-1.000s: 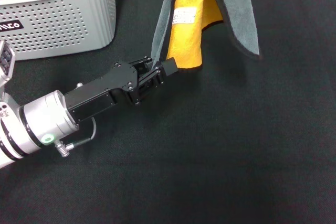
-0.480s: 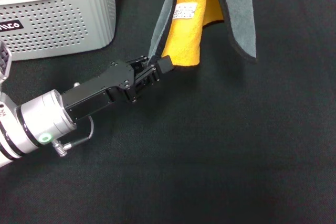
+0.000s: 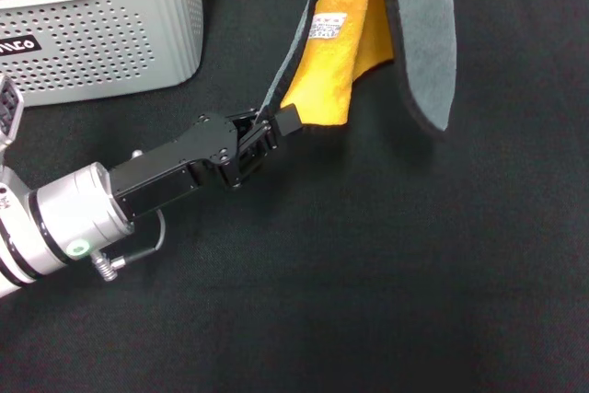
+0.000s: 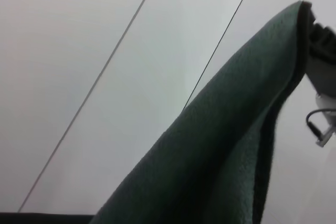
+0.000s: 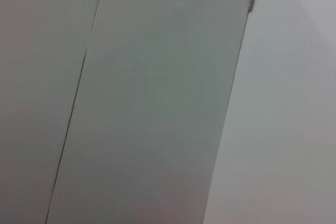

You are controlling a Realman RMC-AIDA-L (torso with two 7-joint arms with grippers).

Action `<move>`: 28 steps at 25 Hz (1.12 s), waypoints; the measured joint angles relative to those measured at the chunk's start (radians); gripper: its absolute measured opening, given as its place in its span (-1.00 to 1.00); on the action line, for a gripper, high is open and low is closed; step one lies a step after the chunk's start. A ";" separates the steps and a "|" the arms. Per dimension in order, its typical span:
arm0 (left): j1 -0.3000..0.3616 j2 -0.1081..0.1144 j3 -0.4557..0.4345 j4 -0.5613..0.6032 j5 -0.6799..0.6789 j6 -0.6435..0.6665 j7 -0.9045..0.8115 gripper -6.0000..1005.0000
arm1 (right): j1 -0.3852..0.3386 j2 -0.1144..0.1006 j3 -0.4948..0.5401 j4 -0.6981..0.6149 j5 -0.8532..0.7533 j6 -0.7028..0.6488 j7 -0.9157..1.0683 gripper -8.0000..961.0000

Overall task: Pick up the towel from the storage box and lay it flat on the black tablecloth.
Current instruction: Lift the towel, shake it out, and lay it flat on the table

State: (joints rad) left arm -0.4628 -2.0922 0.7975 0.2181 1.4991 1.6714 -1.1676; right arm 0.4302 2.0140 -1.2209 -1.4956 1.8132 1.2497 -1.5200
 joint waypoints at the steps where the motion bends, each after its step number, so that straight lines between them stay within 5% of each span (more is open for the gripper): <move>1: 0.002 0.000 0.000 0.001 0.000 0.009 0.000 -0.91 | -0.009 0.000 0.000 0.002 0.001 0.003 0.000 -0.94; 14: 0.022 0.046 -0.007 0.107 -0.080 0.260 -0.093 -0.90 | -0.095 0.002 0.053 0.099 0.092 0.137 -0.018 -0.93; 20: 0.009 0.065 -0.008 0.166 -0.132 0.266 -0.147 -0.89 | -0.069 0.002 0.132 0.218 0.115 0.255 -0.098 -0.93; 28: -0.076 0.126 -0.005 0.204 -0.140 0.240 -0.209 -0.88 | -0.039 -0.005 0.197 0.341 0.133 0.328 -0.127 -0.93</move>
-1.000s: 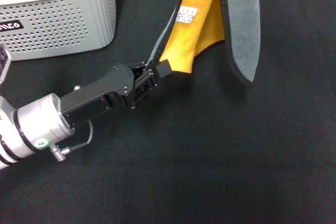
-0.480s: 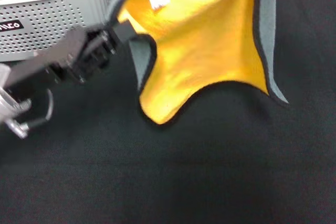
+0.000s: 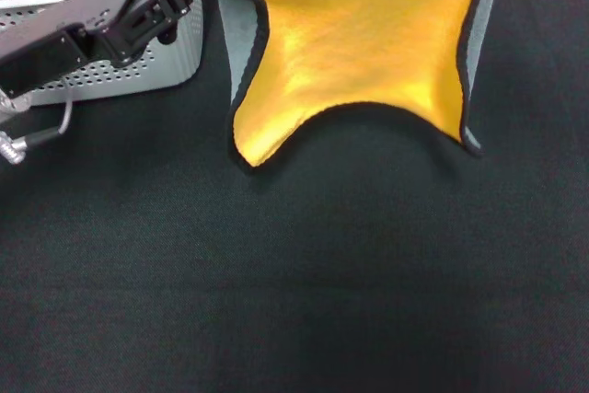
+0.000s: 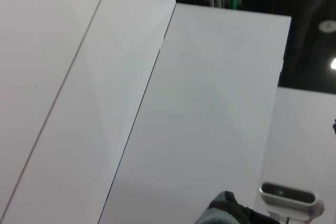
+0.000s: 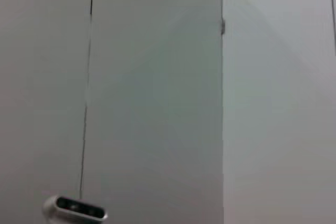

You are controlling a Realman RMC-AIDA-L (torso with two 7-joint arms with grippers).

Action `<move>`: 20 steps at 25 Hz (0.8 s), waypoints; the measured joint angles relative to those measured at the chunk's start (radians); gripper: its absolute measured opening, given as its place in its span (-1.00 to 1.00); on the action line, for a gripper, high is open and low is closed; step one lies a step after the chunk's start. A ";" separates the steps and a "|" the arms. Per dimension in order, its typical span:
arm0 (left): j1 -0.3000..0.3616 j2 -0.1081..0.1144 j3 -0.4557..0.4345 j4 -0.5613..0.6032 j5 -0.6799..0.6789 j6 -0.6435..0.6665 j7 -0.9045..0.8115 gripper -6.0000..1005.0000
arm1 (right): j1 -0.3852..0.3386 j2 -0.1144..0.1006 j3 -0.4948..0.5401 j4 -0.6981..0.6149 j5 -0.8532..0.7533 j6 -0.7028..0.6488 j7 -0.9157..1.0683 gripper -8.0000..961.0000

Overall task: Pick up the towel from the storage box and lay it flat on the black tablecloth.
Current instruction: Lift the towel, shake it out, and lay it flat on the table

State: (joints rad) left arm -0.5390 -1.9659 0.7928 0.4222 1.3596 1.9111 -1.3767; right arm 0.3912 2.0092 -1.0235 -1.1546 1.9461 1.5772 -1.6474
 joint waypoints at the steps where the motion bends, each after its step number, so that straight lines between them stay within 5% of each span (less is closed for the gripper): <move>1: 0.000 0.008 0.002 0.000 0.008 0.000 -0.002 -0.87 | 0.000 0.000 -0.001 0.018 -0.002 0.012 -0.001 -0.93; 8: 0.070 0.057 0.008 0.017 0.115 0.101 -0.027 -0.86 | -0.043 0.008 -0.083 0.144 0.003 0.177 0.000 -0.93; 14: 0.244 0.074 0.115 0.200 0.042 0.130 -0.148 -0.86 | -0.189 0.004 -0.237 -0.041 0.050 0.201 0.027 -0.93; 18: 0.321 0.133 0.206 0.248 -0.072 0.128 -0.201 -0.85 | -0.211 -0.003 -0.222 -0.004 0.069 0.188 0.058 -0.92; 20: 0.317 0.143 0.188 0.238 -0.051 0.122 -0.214 -0.85 | -0.172 -0.009 -0.200 0.099 0.040 0.170 0.056 -0.92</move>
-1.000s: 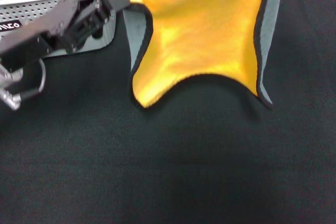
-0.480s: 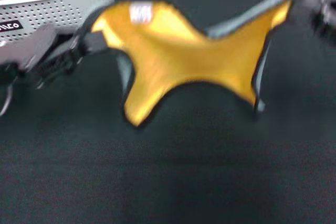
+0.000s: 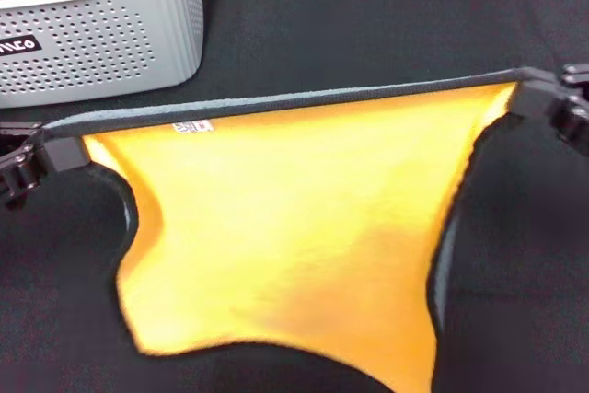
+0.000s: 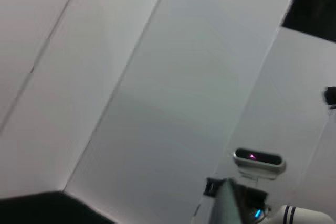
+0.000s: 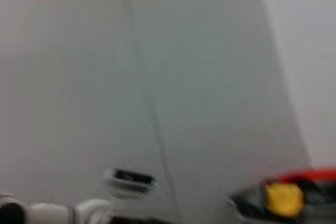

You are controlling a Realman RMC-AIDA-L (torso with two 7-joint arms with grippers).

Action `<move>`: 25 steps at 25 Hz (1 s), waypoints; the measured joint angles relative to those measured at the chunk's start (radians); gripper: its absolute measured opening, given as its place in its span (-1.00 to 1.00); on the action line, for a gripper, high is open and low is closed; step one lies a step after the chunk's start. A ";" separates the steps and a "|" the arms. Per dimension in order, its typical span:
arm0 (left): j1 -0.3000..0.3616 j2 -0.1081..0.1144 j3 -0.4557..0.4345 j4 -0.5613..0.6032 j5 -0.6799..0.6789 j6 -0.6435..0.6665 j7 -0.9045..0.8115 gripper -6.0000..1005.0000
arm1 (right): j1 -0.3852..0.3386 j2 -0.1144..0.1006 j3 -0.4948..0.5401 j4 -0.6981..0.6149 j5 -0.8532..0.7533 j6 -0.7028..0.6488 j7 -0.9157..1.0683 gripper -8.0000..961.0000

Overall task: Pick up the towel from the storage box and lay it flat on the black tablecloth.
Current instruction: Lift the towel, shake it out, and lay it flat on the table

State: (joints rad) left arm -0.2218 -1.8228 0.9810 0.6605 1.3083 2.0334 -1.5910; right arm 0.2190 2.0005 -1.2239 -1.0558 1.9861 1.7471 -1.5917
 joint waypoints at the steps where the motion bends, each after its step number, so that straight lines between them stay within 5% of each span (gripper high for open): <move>1: -0.010 0.000 -0.025 -0.009 0.030 -0.004 -0.003 -0.85 | 0.051 -0.006 0.012 0.094 -0.028 -0.012 -0.012 -0.92; 6: -0.089 -0.051 -0.180 -0.031 0.248 -0.105 0.007 -0.84 | 0.305 -0.029 0.052 0.495 -0.146 -0.052 -0.136 -0.92; 9: -0.161 -0.079 -0.211 -0.049 0.329 -0.184 0.032 -0.84 | 0.379 -0.043 0.057 0.589 -0.171 -0.103 -0.190 -0.92; 19: -0.323 -0.054 -0.281 -0.083 0.334 -0.230 0.043 -0.82 | 0.367 -0.076 0.183 0.343 -0.180 -0.200 -0.149 -0.92; 25: -0.331 -0.045 -0.276 -0.081 0.336 -0.174 0.033 -0.81 | 0.314 -0.056 0.192 0.246 -0.181 -0.154 -0.079 -0.92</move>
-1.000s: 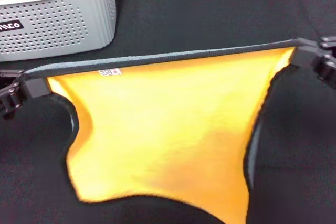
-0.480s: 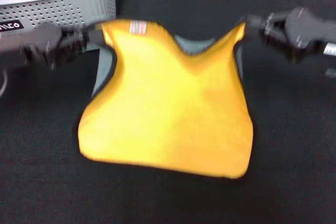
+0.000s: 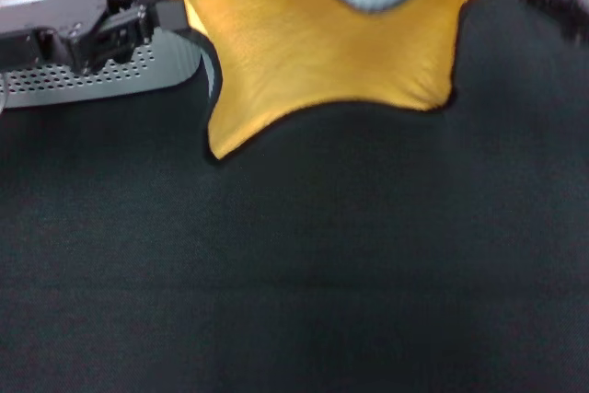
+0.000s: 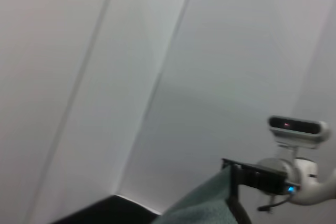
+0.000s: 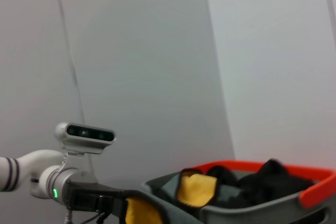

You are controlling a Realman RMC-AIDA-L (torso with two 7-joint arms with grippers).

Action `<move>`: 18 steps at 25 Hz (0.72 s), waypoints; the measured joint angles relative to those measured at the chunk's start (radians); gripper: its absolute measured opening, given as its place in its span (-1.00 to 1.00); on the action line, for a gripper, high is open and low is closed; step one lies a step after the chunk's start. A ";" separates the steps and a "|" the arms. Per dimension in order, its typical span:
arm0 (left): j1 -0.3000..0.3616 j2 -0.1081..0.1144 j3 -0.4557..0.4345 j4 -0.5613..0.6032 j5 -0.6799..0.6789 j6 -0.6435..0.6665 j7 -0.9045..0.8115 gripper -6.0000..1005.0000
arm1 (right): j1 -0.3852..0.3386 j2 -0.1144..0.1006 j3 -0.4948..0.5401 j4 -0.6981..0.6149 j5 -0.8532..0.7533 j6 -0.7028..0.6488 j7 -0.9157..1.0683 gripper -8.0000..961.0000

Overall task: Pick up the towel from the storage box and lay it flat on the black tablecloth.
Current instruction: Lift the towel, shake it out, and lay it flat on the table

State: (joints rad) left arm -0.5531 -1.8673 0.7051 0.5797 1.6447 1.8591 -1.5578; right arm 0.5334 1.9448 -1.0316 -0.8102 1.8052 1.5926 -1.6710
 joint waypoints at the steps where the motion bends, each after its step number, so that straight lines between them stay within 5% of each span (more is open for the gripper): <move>1: 0.011 0.001 0.001 0.000 0.002 0.030 0.002 -0.81 | -0.018 0.012 -0.006 -0.005 -0.006 0.015 0.006 -0.92; 8: 0.151 0.011 0.062 0.089 -0.015 0.179 0.007 -0.80 | -0.184 0.076 -0.067 -0.094 0.000 0.166 0.058 -0.91; 10: 0.207 0.027 0.161 0.123 -0.059 0.182 0.020 -0.80 | -0.253 0.074 -0.154 -0.136 0.062 0.175 0.071 -0.91; 14: 0.279 0.110 0.410 0.138 -0.241 0.185 0.032 -0.79 | -0.338 0.065 -0.266 -0.169 0.181 0.176 0.079 -0.91; 18: 0.253 0.123 0.419 0.120 -0.257 0.181 -0.001 -0.79 | -0.276 0.061 -0.223 -0.053 0.191 0.156 0.070 -0.91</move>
State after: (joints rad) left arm -0.2996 -1.7442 1.1236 0.7000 1.3876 2.0397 -1.5593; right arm 0.2573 2.0061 -1.2542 -0.8632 1.9961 1.7491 -1.6011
